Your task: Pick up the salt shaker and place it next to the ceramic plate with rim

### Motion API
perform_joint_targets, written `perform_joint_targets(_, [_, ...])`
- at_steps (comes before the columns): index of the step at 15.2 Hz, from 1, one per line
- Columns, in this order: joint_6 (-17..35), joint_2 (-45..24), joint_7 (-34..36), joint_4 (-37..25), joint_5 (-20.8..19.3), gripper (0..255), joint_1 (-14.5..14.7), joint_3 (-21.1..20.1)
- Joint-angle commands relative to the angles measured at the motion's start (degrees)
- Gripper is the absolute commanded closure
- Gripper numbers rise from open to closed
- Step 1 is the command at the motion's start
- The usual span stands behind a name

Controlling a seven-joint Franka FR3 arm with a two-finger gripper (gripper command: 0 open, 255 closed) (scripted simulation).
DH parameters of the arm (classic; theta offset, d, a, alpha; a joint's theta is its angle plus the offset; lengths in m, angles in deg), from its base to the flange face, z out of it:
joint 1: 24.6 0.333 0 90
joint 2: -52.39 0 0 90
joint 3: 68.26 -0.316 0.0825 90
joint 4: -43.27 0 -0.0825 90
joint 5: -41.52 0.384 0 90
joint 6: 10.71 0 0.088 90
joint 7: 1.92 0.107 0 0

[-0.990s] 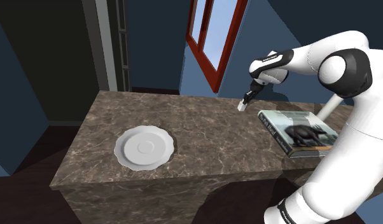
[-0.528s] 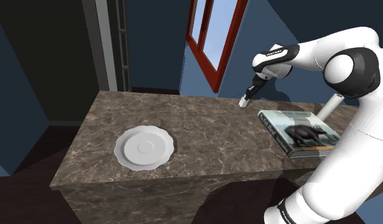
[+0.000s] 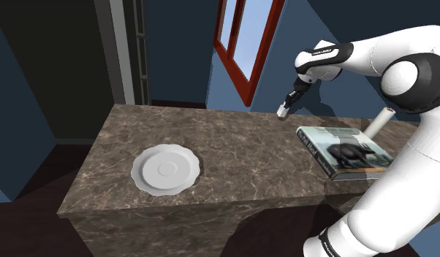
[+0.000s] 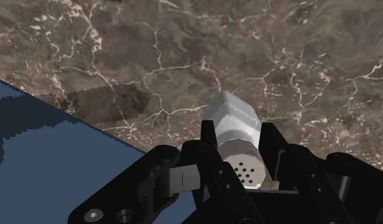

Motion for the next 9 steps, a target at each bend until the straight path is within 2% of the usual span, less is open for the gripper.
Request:
perform_joint_targets(1, [-1.53, 0.50, 0.34, -1.08, -0.39, 255, 0.04, 0.08])
perform_joint_targets(9, [-7.25, 1.99, 1.42, -5.52, -1.54, 255, 0.14, 0.28])
